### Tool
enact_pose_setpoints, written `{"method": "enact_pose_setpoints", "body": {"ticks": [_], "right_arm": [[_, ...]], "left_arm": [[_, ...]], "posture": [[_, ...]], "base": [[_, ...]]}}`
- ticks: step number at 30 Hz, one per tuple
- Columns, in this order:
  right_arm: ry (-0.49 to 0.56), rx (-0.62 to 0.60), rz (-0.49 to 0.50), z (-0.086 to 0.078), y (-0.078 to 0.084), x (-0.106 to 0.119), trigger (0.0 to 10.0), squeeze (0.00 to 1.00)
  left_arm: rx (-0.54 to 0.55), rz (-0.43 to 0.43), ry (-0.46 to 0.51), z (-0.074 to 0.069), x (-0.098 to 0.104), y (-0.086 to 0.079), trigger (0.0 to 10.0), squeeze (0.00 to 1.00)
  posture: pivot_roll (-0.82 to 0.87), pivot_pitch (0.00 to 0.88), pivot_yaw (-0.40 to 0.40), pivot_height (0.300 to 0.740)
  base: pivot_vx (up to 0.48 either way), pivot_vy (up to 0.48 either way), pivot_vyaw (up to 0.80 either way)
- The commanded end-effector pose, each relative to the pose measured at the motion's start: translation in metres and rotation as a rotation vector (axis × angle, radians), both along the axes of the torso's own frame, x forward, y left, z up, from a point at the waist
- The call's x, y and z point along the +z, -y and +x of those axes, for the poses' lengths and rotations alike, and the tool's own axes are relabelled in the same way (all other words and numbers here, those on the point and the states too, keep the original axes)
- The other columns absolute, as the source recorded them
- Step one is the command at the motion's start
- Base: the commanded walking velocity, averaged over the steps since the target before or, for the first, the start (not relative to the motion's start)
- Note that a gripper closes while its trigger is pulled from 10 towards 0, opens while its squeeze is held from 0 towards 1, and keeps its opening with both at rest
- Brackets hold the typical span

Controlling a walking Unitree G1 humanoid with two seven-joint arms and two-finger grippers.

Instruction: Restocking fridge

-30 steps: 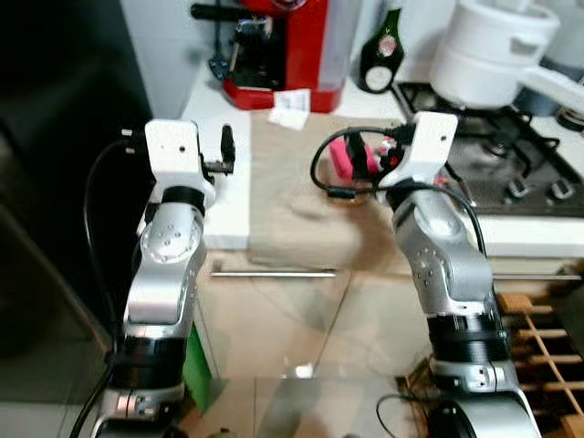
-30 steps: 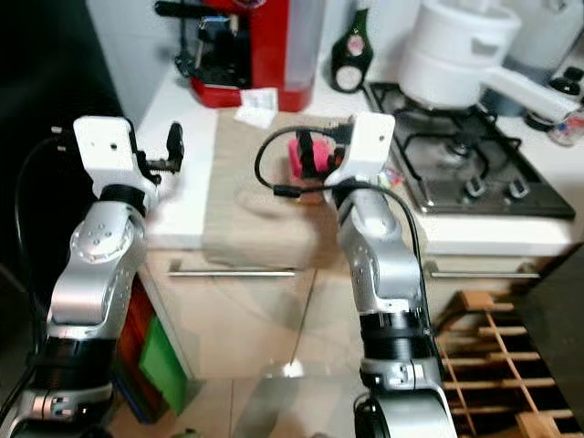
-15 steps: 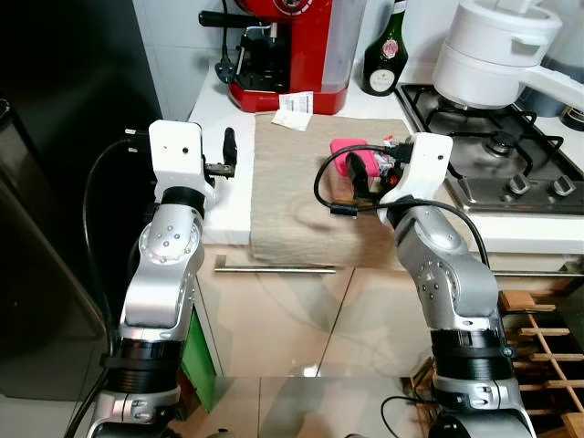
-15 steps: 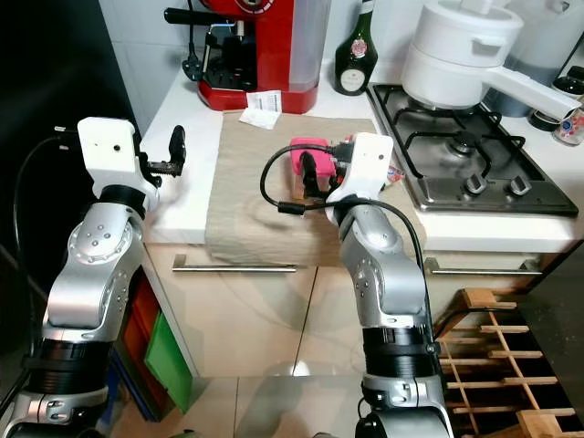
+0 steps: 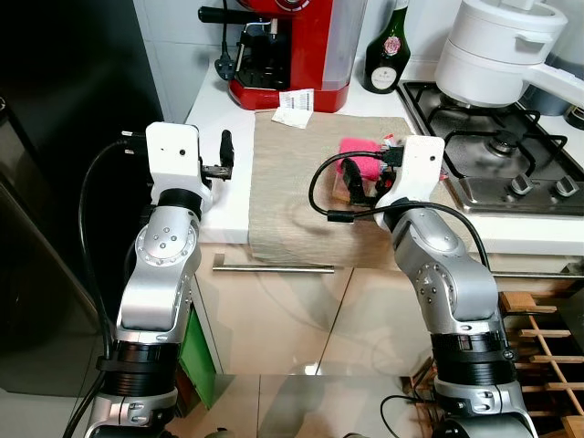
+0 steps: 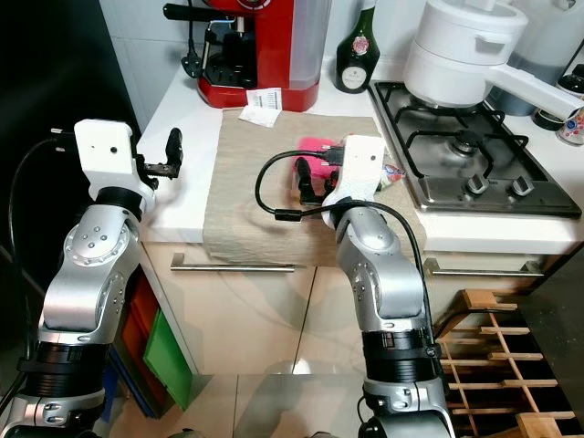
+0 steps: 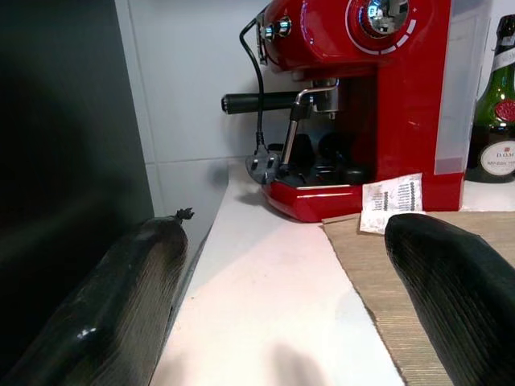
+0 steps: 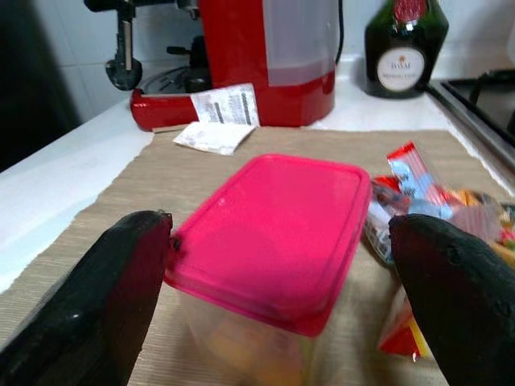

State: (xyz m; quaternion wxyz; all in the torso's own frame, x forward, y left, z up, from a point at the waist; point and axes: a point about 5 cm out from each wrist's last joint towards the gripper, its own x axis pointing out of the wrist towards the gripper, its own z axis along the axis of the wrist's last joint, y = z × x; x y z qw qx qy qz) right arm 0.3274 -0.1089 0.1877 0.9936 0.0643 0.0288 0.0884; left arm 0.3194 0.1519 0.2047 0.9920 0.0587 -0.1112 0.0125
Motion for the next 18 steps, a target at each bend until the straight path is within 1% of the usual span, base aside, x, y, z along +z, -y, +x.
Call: {"method": "enact_pose_setpoints", "body": {"ticks": [1, 5, 9, 11, 15, 16, 18], "right_arm": [[0.038, 0.001, -0.014, -0.004, 0.000, 0.006, 10.0, 0.00], [0.046, 0.001, -0.006, -0.006, -0.003, 0.008, 10.0, 0.00], [0.027, 0.003, 0.018, -0.007, -0.004, 0.006, 10.0, 0.00], [0.002, -0.014, 0.015, -0.007, -0.001, 0.003, 10.0, 0.00], [-0.002, -0.034, 0.022, -0.007, 0.003, 0.002, 10.0, 0.00], [0.003, -0.021, 0.028, -0.009, 0.001, 0.004, 10.0, 0.00], [0.019, 0.056, 0.042, -0.017, -0.006, 0.008, 10.0, 0.00]], "left_arm": [[-0.007, 0.011, 0.008, -0.002, 0.003, 0.001, 10.0, 0.00], [-0.008, 0.013, 0.007, -0.002, 0.003, 0.000, 10.0, 0.00], [-0.011, 0.011, 0.005, -0.002, 0.003, 0.002, 10.0, 0.00], [-0.011, 0.009, 0.004, -0.002, 0.003, 0.002, 10.0, 0.00], [-0.010, 0.008, 0.002, -0.002, 0.002, 0.002, 10.0, 0.00], [-0.009, 0.008, 0.002, -0.002, 0.002, 0.002, 10.0, 0.00], [-0.006, 0.007, 0.003, -0.003, 0.002, 0.001, 10.0, 0.00]], "posture": [[0.08, 0.000, -0.015, 0.740], [0.08, 0.000, -0.015, 0.740], [0.08, 0.000, -0.016, 0.740], [0.08, 0.000, -0.018, 0.740], [0.08, 0.000, -0.020, 0.740], [0.08, 0.000, -0.021, 0.740], [0.08, 0.000, -0.021, 0.740]], "base": [[0.000, 0.000, 0.00], [0.000, 0.000, 0.00], [0.000, 0.000, 0.00], [0.000, 0.000, 0.00], [0.000, 0.000, 0.00], [0.000, 0.000, 0.00], [0.000, 0.000, 0.00]]}}
